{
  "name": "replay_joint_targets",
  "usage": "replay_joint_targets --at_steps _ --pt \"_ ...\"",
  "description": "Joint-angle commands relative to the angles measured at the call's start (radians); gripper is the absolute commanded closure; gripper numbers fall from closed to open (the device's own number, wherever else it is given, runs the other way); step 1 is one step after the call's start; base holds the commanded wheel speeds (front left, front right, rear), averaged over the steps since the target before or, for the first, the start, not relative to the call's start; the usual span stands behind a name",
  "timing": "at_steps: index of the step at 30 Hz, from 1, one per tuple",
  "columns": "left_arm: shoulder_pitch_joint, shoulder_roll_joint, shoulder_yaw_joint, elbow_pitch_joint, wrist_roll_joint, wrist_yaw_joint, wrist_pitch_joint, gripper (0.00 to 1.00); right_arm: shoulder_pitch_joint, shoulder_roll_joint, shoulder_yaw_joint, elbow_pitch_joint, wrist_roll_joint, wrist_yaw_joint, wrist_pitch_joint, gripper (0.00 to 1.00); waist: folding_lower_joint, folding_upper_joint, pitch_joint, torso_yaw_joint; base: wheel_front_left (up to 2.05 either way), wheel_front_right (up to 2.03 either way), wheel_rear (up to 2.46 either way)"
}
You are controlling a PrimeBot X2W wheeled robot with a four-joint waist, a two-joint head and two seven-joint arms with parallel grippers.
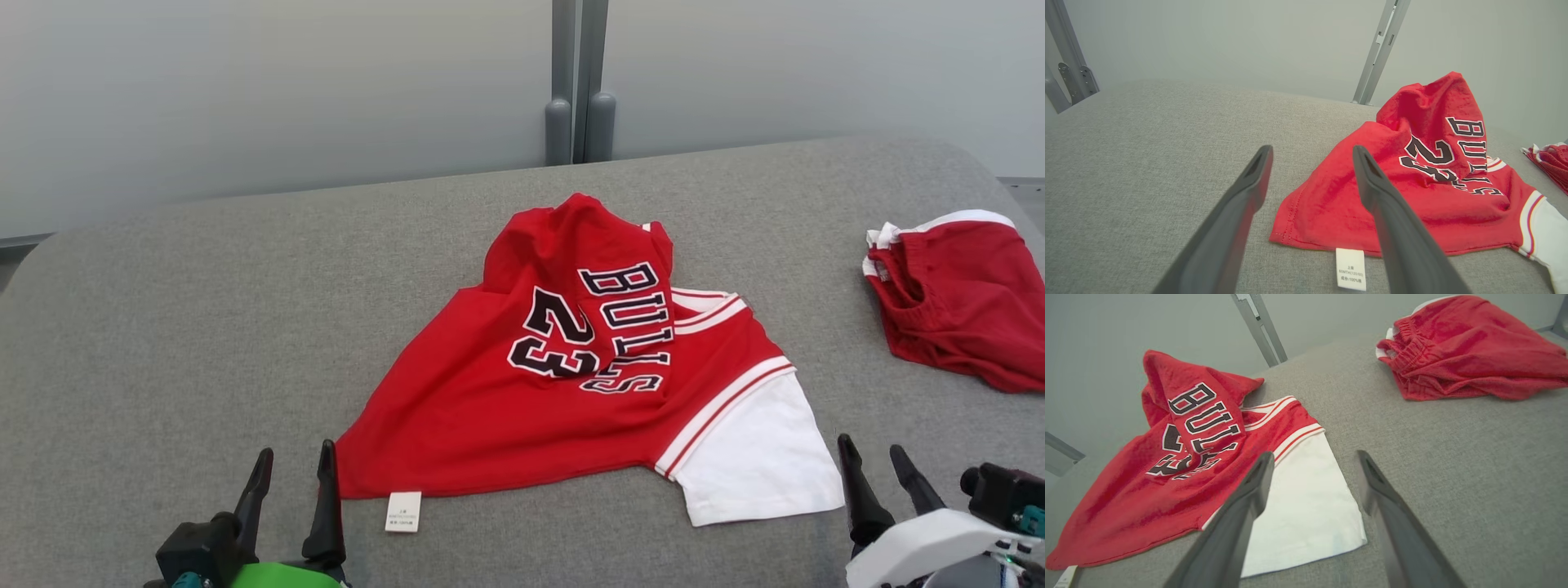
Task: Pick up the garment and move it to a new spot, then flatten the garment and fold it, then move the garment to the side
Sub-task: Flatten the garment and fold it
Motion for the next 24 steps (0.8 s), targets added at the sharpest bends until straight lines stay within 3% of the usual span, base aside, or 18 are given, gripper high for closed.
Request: replay_joint_targets --at_steps 1,11,24 --pt "-0.020 0.004 -0.001 -0.001 0.004 0.003 0.000 0.00 0.012 -0.001 -0.005 0.009 0.006 0.000 0.003 0.00 0.0000 0.0000 0.011 0.004 0.00 0.00 0.00" --pt "-0.038 0.012 -0.007 0.011 0.001 0.000 -0.001 0.00 -0.036 -0.001 -0.026 0.219 0.070 0.000 -0.003 0.00 0.0000 0.0000 0.044 0.010 0.00 0.00 0.00" --pt "-0.033 0.023 -0.011 0.019 -0.009 0.006 0.004 0.00 -0.146 0.000 0.017 0.459 0.052 0.000 -0.058 0.00 0.0000 0.0000 0.037 0.047 0.00 0.00 0.00"
